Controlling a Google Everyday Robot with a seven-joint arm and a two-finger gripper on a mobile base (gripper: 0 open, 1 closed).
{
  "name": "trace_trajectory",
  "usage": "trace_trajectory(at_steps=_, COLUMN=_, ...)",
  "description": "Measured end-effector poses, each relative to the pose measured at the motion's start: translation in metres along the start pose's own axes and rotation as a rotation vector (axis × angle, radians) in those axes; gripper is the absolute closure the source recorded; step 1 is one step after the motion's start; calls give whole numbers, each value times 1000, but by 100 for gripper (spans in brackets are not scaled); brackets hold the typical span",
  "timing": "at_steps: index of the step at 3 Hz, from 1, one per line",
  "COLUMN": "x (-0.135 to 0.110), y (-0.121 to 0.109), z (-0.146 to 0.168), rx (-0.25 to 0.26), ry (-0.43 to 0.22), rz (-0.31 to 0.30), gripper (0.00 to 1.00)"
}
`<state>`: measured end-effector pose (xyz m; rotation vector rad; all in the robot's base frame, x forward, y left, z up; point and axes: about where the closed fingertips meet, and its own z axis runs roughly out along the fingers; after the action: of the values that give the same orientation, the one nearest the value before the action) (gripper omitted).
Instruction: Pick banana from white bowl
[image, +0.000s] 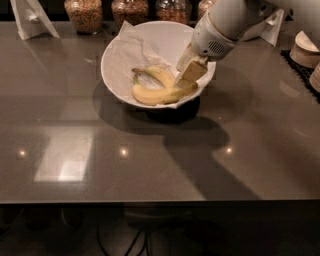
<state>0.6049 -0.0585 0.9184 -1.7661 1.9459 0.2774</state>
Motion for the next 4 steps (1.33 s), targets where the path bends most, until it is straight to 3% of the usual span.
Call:
trace_trajectory(at_steps=1, x=6, y=1, z=14, rx=-34, ry=-4, rz=25, gripper=52)
trace_trajectory(at_steps=2, x=9, y=6, z=26, rx=-71, ry=-9, rz=44, gripper=43)
trace_trajectory(at_steps=4, x=12, y=12, z=42, rx=-115, ry=-13, rz=66, gripper=43)
